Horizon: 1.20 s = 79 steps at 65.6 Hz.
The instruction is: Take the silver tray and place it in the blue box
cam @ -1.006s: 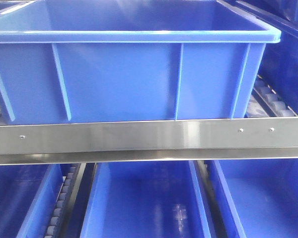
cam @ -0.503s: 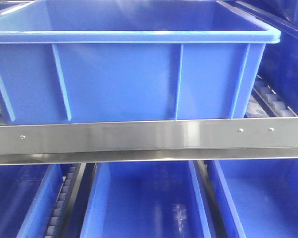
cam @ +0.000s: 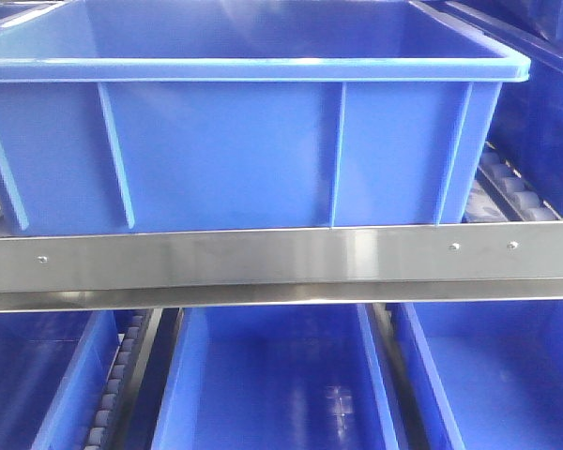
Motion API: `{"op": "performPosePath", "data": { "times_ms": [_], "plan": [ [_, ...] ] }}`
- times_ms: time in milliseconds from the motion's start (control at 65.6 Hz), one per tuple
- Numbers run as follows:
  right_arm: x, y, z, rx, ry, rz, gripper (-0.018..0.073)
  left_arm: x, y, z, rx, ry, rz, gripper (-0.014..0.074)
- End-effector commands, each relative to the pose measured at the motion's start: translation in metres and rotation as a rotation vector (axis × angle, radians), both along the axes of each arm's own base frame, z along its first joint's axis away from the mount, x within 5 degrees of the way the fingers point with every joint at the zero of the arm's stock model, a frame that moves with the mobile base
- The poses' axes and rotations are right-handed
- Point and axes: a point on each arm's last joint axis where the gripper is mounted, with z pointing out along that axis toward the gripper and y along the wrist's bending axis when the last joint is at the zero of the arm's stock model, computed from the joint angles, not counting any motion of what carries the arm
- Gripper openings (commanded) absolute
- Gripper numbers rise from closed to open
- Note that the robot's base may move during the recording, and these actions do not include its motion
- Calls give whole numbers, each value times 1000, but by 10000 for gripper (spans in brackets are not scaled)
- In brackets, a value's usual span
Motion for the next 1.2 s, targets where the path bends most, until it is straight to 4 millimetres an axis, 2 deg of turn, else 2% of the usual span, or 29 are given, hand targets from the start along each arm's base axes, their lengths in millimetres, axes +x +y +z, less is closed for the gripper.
{"op": "performPosePath", "data": {
  "times_ms": [0,457,671,823,1006,1189],
  "plan": [
    [-4,0,15,36,-83,14,52,-3,0,16,-41,-90,-15,-6],
    [-2,0,11,29,-68,13,52,-3,0,16,-41,-90,-15,-6],
    [7,3,-26,20,55,-2,52,-3,0,16,-41,-90,-15,-6],
    [14,-5,-51,-74,35,-172,52,-3,0,16,-41,-90,-15,-6],
    [6,-21,-72,-40,-46,-377,52,-3,0,16,-41,-90,-15,-6],
    [-3,-26,-86,-30,-83,-454,52,-3,0,16,-41,-90,-15,-6]
  ]
}}
